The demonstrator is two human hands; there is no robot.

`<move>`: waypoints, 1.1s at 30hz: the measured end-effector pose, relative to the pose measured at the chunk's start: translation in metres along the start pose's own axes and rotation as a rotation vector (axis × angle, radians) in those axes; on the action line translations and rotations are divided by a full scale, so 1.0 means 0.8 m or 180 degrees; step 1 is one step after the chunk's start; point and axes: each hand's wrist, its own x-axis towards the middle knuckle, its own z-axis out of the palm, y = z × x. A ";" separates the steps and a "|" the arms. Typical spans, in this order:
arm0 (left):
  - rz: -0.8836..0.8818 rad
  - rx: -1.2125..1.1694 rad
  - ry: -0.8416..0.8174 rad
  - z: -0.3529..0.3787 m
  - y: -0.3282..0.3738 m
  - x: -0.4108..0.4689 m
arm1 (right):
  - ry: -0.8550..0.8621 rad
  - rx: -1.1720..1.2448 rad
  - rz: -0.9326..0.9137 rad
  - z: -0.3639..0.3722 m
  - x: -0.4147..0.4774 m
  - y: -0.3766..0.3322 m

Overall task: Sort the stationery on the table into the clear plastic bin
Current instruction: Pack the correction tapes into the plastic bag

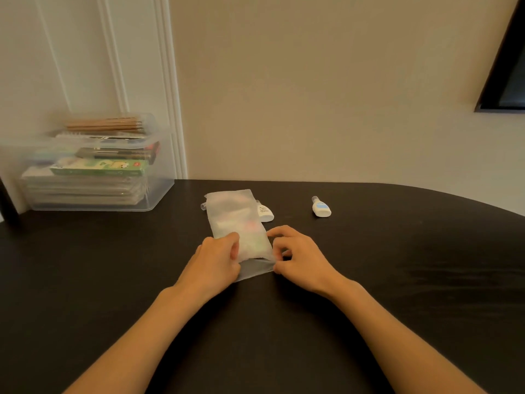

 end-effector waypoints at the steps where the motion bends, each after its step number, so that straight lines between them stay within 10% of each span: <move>1: 0.0035 0.0005 -0.0082 -0.001 0.002 -0.007 | -0.0023 0.0052 0.0038 -0.003 -0.007 -0.002; 10: 0.0300 -0.0037 -0.0701 -0.024 0.021 -0.048 | -0.0006 -0.0073 0.0122 -0.016 -0.066 -0.018; 18: 0.0198 -0.0269 0.0835 -0.025 0.021 -0.010 | -0.0205 0.0100 0.0018 -0.018 -0.089 -0.023; 26: 0.0634 0.0018 0.0331 0.011 0.019 0.025 | -0.0313 0.1320 0.0968 -0.043 -0.050 -0.025; 33: 0.0643 -0.0123 0.0346 0.026 0.010 0.031 | 0.0476 -0.0751 0.0601 0.000 0.024 -0.027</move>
